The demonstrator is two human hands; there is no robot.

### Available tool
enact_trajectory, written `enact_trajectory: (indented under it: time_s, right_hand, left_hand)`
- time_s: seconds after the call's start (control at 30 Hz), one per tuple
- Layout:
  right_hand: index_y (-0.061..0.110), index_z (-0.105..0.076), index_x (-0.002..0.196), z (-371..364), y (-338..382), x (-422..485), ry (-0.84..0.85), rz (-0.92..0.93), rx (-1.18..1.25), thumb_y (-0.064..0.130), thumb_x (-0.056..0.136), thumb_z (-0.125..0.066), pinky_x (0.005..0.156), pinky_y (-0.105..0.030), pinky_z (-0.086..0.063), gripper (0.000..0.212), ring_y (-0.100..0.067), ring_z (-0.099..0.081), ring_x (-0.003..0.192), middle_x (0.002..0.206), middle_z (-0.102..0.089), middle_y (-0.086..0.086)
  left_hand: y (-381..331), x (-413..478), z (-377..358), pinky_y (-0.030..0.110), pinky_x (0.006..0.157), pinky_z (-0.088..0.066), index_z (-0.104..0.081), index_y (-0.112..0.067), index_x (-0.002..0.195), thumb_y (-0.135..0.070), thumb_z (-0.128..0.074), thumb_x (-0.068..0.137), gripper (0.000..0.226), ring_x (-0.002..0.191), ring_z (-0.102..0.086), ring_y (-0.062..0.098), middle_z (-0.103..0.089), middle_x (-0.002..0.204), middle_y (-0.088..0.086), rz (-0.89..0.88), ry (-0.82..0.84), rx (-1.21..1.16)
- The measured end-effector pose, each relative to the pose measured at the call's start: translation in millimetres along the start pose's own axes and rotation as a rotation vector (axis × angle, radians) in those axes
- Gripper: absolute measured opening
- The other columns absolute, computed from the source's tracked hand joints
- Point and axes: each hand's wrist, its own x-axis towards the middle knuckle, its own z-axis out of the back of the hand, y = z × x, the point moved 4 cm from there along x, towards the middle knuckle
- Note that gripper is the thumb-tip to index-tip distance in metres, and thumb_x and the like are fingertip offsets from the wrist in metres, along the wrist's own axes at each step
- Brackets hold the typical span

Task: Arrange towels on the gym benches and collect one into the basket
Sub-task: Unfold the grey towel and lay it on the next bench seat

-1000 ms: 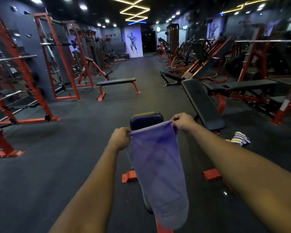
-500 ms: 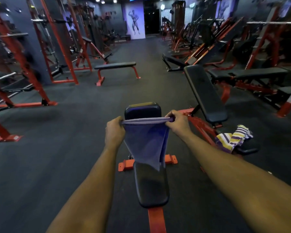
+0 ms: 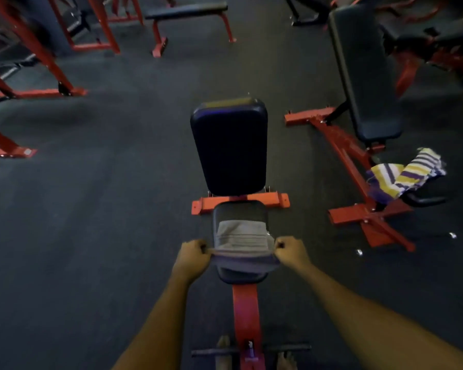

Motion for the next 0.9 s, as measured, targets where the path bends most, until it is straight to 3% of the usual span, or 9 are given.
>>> enact_trajectory:
  time_s: [0.13,0.23,0.33,0.43,0.5,0.63,0.73,0.8,0.9]
  right_hand:
    - [0.015,-0.065,0.066,-33.9,-17.2,18.5,0.093,-0.060,0.026,0.010,0.078,-0.061,0.060,-0.027,-0.041,0.013,-0.025,-0.068,0.077,0.075,-0.071,-0.013]
    - [0.011,-0.063,0.069,-50.6,-21.8,53.8,0.040,-0.124,0.128,0.007,0.078,-0.064,0.061,-0.028,-0.044,0.011,-0.030,-0.068,0.076,0.076,-0.070,-0.016]
    - [0.013,-0.066,0.086,-67.0,-32.1,93.1,-0.018,-0.223,0.244,0.008,0.085,-0.063,0.067,-0.029,-0.049,0.005,-0.029,-0.067,0.082,0.082,-0.067,-0.010]
    - [0.012,-0.057,0.126,-103.8,-62.8,126.0,-0.125,-0.452,0.307,0.017,0.086,-0.069,0.075,-0.029,-0.047,0.043,-0.030,-0.064,0.101,0.111,-0.066,-0.013]
    - [0.010,-0.043,0.141,-144.5,-85.2,134.3,-0.044,-0.626,0.342,0.023,0.083,-0.074,0.087,-0.037,-0.051,0.067,-0.034,-0.060,0.115,0.131,-0.059,-0.017]
    - [0.010,-0.053,0.134,-201.1,-96.9,122.7,0.051,-0.664,0.395,0.038,0.079,-0.076,0.094,-0.038,-0.048,0.066,-0.033,-0.058,0.118,0.131,-0.059,-0.013]
    - [0.008,-0.058,0.126,-196.3,-96.3,110.3,-0.064,-0.710,0.354,0.038,0.078,-0.077,0.087,-0.036,-0.050,0.060,-0.034,-0.060,0.111,0.125,-0.062,-0.016]
    - [0.008,-0.060,0.123,-182.7,-91.6,100.3,-0.025,-0.748,0.423,0.025,0.084,-0.071,0.089,-0.038,-0.053,0.044,-0.034,-0.062,0.108,0.121,-0.064,-0.016]
    - [0.014,-0.059,0.128,-145.0,-78.1,73.6,0.026,-0.731,0.551,0.018,0.083,-0.067,0.092,-0.041,-0.053,0.046,-0.031,-0.062,0.108,0.123,-0.064,-0.011]
  left_hand:
    - [35.7,26.4,-34.6,0.036,0.048,-0.042,-0.050,-0.005,0.058,-0.017,-0.052,0.075,0.021,0.049,-0.046,0.014,-0.051,0.052,0.004,0.021,0.078,-0.019]
    - [47.2,72.8,-50.7,0.045,0.055,-0.049,-0.056,-0.002,0.067,-0.014,-0.052,0.080,0.018,0.053,-0.052,0.022,-0.058,0.061,0.014,0.010,0.092,-0.048]
    - [50.9,126.6,-73.2,0.028,0.064,-0.050,-0.064,-0.005,0.095,-0.006,-0.058,0.088,0.009,0.067,-0.060,0.014,-0.066,0.080,0.007,-0.049,0.066,-0.128]
    - [69.3,172.7,-119.2,0.039,0.092,-0.053,-0.044,-0.012,0.138,-0.016,-0.065,0.088,0.054,0.109,-0.061,0.023,-0.058,0.128,0.008,-0.018,0.172,-0.210]
    - [90.4,188.1,-155.8,0.044,0.102,-0.047,-0.032,-0.007,0.145,-0.025,-0.070,0.086,0.073,0.125,-0.049,0.028,-0.043,0.142,0.011,0.099,0.227,-0.122]
    - [115.2,176.1,-206.6,0.045,0.103,-0.045,-0.028,-0.005,0.145,-0.037,-0.068,0.087,0.077,0.127,-0.049,0.036,-0.047,0.141,0.018,0.280,0.374,-0.009]
    - [110.4,169.6,-212.7,0.039,0.096,-0.049,-0.032,-0.004,0.144,-0.026,-0.062,0.093,0.063,0.117,-0.058,0.034,-0.057,0.132,0.018,0.217,0.430,0.020]
    - [95.0,163.8,-206.2,0.034,0.091,-0.048,-0.030,-0.003,0.146,-0.025,-0.058,0.095,0.062,0.112,-0.060,0.031,-0.059,0.128,0.017,0.128,0.506,0.073]
    - [56.7,148.0,-184.0,0.034,0.094,-0.046,-0.019,-0.007,0.151,-0.030,-0.056,0.096,0.071,0.118,-0.057,0.032,-0.055,0.134,0.016,0.046,0.585,0.099]
